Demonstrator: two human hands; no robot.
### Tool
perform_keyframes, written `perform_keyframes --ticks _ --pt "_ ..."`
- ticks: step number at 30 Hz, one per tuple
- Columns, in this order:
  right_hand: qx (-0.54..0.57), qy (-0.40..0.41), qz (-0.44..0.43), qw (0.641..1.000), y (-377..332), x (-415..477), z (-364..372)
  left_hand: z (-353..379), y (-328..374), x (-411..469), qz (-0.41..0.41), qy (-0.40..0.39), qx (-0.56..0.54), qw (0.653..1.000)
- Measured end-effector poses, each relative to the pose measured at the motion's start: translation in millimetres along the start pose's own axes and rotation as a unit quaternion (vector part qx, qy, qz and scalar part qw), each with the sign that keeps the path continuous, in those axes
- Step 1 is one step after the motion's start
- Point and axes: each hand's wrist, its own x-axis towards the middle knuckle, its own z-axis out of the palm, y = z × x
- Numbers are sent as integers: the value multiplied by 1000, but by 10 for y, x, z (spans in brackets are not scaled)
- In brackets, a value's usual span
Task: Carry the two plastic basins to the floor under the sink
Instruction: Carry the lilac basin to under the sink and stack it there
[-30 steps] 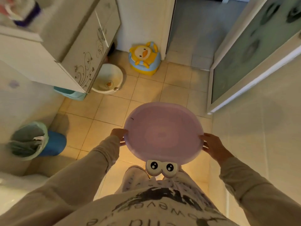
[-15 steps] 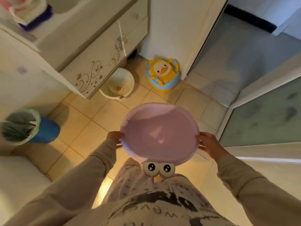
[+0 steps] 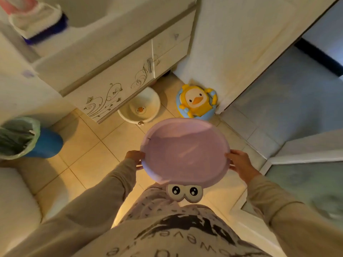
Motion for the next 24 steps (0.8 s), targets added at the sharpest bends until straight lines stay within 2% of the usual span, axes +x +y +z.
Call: perform_keyframes --ticks 11,18,24 --pt "-96 -32 -21 995 -1038 614 505 -40 762 235 -67 61 -88 992" --pt "-171 -105 -15 980 -1544 1083 807 -90 883 265 -97 107 -183 972" --pt "-255 -193 -28 947 -2047 1505 1126 106 861 155 -132 151 -292 935"
